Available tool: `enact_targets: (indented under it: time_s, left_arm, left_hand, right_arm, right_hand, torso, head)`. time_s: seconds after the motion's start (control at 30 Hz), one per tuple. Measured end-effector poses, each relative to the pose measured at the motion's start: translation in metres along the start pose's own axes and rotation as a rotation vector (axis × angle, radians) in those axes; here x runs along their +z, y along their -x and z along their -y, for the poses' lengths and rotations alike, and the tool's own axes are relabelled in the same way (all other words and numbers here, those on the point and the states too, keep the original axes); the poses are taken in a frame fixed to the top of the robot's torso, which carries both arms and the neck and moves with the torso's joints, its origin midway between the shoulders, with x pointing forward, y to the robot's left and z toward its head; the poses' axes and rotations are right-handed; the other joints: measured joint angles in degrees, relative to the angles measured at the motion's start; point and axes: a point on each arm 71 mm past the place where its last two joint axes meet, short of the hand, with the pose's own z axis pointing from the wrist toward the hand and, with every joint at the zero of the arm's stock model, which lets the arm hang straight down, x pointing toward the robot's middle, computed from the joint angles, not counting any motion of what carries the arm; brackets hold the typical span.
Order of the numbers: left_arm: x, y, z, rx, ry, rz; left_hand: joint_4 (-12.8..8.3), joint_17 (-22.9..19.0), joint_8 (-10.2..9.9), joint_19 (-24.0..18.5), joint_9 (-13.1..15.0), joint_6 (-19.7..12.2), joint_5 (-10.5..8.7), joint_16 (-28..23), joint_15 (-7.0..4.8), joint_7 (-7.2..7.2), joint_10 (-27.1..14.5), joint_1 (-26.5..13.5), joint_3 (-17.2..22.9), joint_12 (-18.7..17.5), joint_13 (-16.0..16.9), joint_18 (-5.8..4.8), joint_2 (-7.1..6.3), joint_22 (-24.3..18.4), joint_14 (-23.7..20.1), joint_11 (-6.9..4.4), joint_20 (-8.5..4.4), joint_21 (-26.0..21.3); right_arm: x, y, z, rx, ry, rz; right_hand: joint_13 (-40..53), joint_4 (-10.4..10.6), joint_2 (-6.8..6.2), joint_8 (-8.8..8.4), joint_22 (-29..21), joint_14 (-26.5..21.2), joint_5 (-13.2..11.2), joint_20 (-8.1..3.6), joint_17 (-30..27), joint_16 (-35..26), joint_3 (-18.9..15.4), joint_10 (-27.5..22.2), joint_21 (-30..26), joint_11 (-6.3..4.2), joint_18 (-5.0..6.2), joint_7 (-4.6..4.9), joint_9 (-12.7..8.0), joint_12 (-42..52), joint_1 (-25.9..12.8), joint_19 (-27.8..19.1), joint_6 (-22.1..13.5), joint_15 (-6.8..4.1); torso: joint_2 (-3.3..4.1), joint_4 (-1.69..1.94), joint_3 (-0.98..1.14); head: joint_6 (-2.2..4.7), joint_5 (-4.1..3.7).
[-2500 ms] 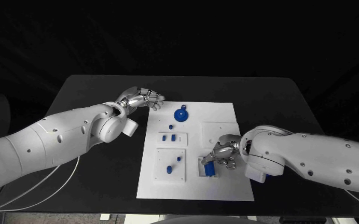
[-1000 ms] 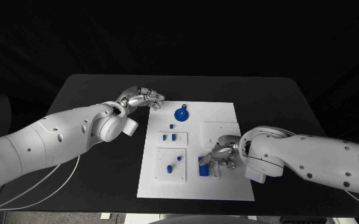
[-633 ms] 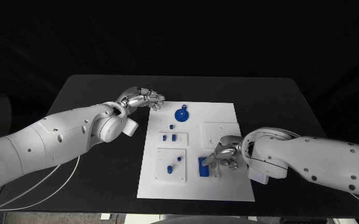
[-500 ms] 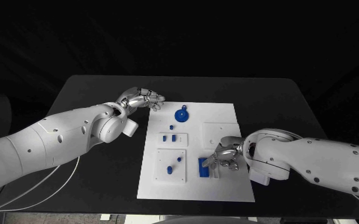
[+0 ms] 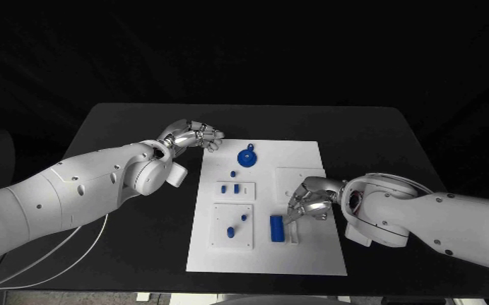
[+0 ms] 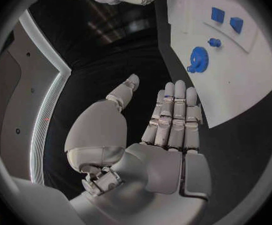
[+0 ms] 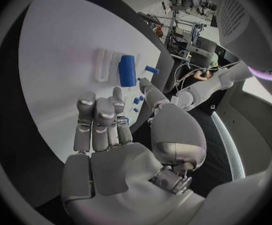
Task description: Assemble the parts on the task board
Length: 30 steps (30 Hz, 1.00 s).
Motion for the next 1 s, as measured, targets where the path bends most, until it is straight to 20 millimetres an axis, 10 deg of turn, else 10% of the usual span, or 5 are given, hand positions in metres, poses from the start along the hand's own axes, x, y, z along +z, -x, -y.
enact_targets:
  time_s: [0.13, 0.33, 0.6, 0.8, 1.0]
  left_arm:
    - [0.0, 0.0, 0.0, 0.0, 0.0, 0.001]
    - [0.0, 0.001, 0.0, 0.0, 0.001, 0.001]
    - [0.0, 0.001, 0.0, 0.001, 0.001, 0.002]
    - [-0.001, 0.002, -0.001, 0.001, 0.001, 0.002]
    - [-0.001, 0.003, -0.001, 0.001, 0.002, 0.003]
  left_hand:
    - [0.0, 0.0, 0.0, 0.0, 0.0, 0.0, 0.0, 0.0, 0.0, 0.0, 0.0, 0.0, 0.0, 0.0, 0.0, -0.01, 0.0, 0.0, 0.0, 0.0, 0.0, 0.0]
    - [0.0, 0.04, 0.0, 0.0, -0.05, 0.0, 0.0, 0.0, 0.0, 0.0, 0.0, 0.0, 0.0, 0.0, 0.0, -0.03, 0.0, 0.04, 0.0, 0.0, 0.0, 0.0]
    - [0.0, 0.05, 0.0, 0.0, -0.05, 0.0, 0.0, 0.0, 0.0, 0.0, 0.0, 0.0, 0.0, 0.0, 0.01, -0.05, 0.0, 0.04, 0.0, 0.0, 0.0, 0.0]
    - [0.0, 0.1, 0.0, 0.0, -0.04, 0.0, 0.0, 0.0, 0.0, 0.0, 0.0, 0.0, 0.0, 0.0, 0.01, -0.09, 0.0, 0.03, 0.0, 0.0, 0.0, 0.0]
    - [0.0, 0.1, 0.0, 0.0, -0.04, 0.0, 0.0, 0.0, 0.0, 0.0, 0.0, -0.21, 0.0, 0.0, 0.01, -0.12, 0.21, 0.08, 0.0, 0.0, 0.0, 0.0]
  right_arm:
    - [-0.003, 0.008, -0.003, -0.104, 0.106, 0.09]
    - [-0.003, 0.009, -0.022, -0.283, 0.303, 0.168]
    - [-0.004, -0.012, -0.042, -0.446, 0.458, 0.155]
    - [0.0, -0.022, -0.047, -0.561, 0.492, 0.14]
    - [0.003, -0.024, -0.048, -0.638, 0.493, 0.124]
  right_hand:
    - [0.25, 0.11, -0.85, -0.22, 0.0, 0.01, 0.38, 0.33, -0.02, -0.33, 2.47, -0.21, -0.38, 0.21, 0.0, 0.25, -0.11, -0.01, 5.63, -0.28, -0.27, 0.01]
    - [3.9, 0.65, -5.87, -2.04, 0.0, 0.49, 0.52, 1.8, 0.11, -0.46, 12.33, 3.72, -0.55, 0.38, 0.08, -1.08, -0.92, 6.0, 15.85, 0.53, -3.61, 0.71]
    - [2.73, 0.22, -7.9, -3.03, 0.02, -1.11, 0.78, 2.94, 0.69, -0.81, 15.0, 1.18, -0.66, -2.9, 2.79, -2.87, -1.24, 3.88, 16.2, -0.51, -9.23, -2.21]
    - [1.7, 0.12, -8.6, -3.54, 0.03, -2.93, -5.17, 3.26, 1.7, -0.85, 14.87, -3.35, -0.66, -3.32, 3.79, -6.2, -1.88, 1.77, 16.75, -2.02, -12.42, -2.8]
    - [1.46, 0.27, -8.64, -2.81, 0.03, -2.96, -5.88, 3.26, 2.36, -0.52, 16.01, -3.39, -0.33, -3.37, 3.13, -6.29, -1.84, 1.77, 17.86, -2.02, -12.42, -2.79]
  torso:
    - [0.0, -0.01, 0.0]
    - [-0.01, -0.05, 0.0]
    - [0.0, -0.06, 0.04]
    - [0.0, -0.02, 0.0]
    - [0.01, 0.04, -0.04]
  head:
    - [0.01, 0.0]
    - [0.07, 0.09]
    - [0.0, 0.2]
    - [-0.09, 0.25]
    - [-0.3, 0.27]
